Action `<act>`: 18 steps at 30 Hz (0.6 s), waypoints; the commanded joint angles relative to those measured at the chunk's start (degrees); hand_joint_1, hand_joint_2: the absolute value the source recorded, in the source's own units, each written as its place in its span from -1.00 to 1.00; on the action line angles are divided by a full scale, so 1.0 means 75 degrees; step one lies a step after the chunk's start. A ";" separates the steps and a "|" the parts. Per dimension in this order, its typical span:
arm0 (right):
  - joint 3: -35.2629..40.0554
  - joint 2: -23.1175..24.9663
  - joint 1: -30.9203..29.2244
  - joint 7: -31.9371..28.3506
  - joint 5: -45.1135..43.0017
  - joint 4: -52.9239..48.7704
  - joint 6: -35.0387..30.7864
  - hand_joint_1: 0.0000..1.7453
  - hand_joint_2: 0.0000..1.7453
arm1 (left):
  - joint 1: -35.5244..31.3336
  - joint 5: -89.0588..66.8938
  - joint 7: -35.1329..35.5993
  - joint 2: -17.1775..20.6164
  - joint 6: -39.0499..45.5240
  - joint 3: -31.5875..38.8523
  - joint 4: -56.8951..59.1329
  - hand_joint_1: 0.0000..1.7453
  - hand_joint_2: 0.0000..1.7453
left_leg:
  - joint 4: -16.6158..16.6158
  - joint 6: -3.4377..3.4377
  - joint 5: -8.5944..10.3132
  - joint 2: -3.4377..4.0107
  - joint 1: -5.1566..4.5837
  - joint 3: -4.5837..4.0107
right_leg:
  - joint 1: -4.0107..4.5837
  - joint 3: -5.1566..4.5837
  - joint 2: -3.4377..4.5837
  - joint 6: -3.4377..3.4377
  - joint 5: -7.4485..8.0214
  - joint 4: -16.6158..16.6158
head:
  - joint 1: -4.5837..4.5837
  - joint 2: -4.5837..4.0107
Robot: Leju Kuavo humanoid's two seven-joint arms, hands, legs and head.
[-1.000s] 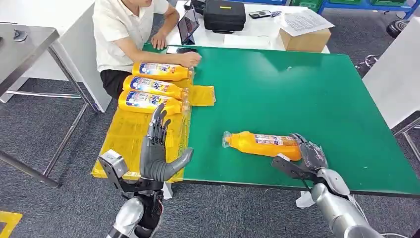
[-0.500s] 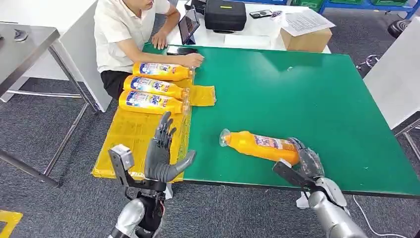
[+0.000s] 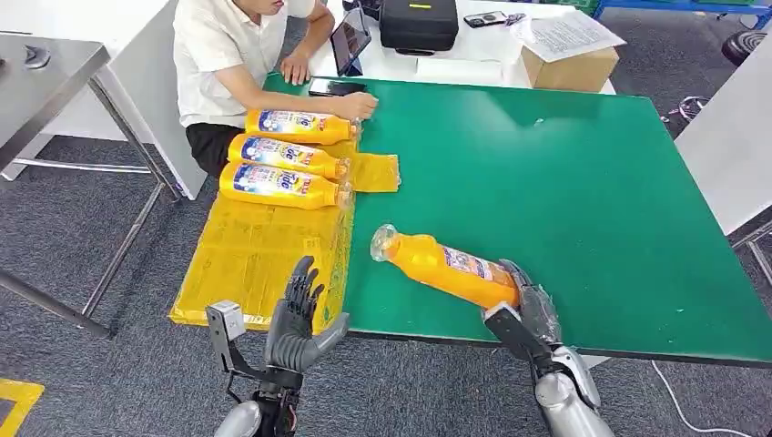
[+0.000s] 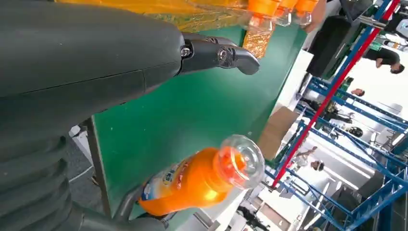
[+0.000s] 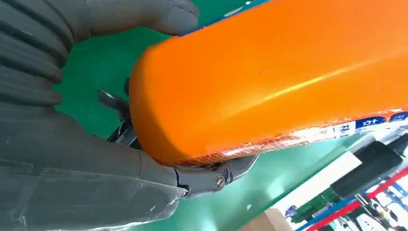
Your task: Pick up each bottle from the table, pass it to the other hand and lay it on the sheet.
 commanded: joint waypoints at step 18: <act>-0.0123 0.0209 0.0130 -0.0143 -0.0397 -0.0561 0.0160 1.00 1.00 | -0.0047 -0.0348 -0.0312 0.0222 0.0256 -0.0053 0.0172 -1.00 1.00 | -0.0009 -0.0020 -0.0009 0.0010 0.0008 0.0025 | 0.0007 0.0016 0.0013 -0.0021 -0.0008 -0.0004 | 0.0000 0.0000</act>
